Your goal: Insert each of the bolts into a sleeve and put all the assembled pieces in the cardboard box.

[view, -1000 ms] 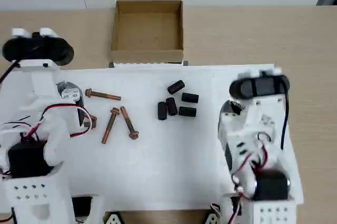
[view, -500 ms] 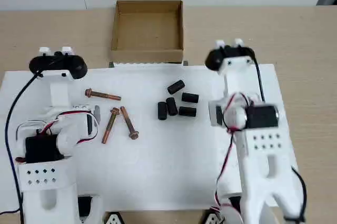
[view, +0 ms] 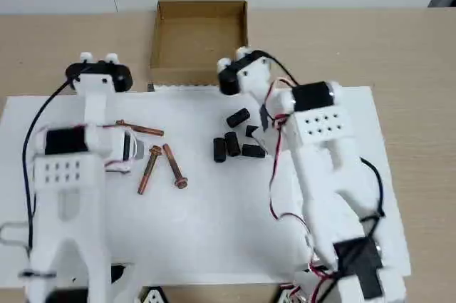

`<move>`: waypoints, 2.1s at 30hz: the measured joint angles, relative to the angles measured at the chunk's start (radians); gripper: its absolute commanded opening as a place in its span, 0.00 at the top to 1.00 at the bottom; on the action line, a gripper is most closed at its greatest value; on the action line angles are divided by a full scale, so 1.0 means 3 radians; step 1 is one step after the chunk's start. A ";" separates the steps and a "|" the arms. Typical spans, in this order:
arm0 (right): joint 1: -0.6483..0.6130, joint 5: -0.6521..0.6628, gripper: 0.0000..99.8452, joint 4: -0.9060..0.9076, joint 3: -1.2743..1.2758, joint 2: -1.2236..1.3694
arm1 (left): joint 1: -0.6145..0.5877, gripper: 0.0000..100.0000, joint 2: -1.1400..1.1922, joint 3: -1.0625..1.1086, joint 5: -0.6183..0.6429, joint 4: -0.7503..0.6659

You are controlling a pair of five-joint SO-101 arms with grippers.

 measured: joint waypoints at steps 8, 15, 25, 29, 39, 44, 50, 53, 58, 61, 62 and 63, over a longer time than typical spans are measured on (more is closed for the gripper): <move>-0.0256 0.0261 0.90 0.0010 -0.0230 0.0511 | 0.0000 0.80 0.0655 -0.0317 -0.0220 0.0031; -0.0256 0.0471 0.90 0.0010 -0.0440 0.0936 | 0.0000 0.80 0.0962 -0.0343 -0.0384 0.0031; -0.0256 0.0619 0.81 0.0010 -0.0895 0.1534 | 0.0000 0.80 0.1008 -0.0343 -0.0399 0.0031; -0.0256 0.0650 0.83 0.0010 -0.0972 0.1642 | 0.0000 0.80 0.1008 -0.0343 -0.0399 0.0031; -0.0276 0.0757 0.83 0.0010 -0.0997 0.1908 | 0.0000 0.80 0.1008 -0.0343 -0.0399 0.0031; -0.0276 0.0752 0.84 0.0000 -0.1038 0.2020 | 0.0000 0.80 0.1008 -0.0343 -0.0399 0.0031; -0.0235 0.0747 0.99 -0.0031 -0.1146 0.2128 | 0.0000 0.80 0.1008 -0.0343 -0.0399 0.0031; -0.0235 0.0742 0.99 -0.0031 -0.1146 0.2133 | 0.0000 0.80 0.1008 -0.0343 -0.0399 0.0031; -0.0235 0.0742 0.99 -0.0036 -0.1146 0.2133 | 0.0000 0.80 0.1008 -0.0343 -0.0399 0.0031; -0.0235 0.0660 0.99 -0.0026 -0.1171 0.2133 | 0.0000 0.80 0.1008 -0.0343 -0.0399 0.0118; -0.0235 0.0609 0.99 0.0015 -0.1207 0.2138 | 0.0000 0.80 0.1008 -0.0343 -0.0399 0.0153; -0.0235 0.0563 0.99 0.0056 -0.1233 0.2138 | 0.0000 0.80 0.1008 -0.0343 -0.0399 0.0189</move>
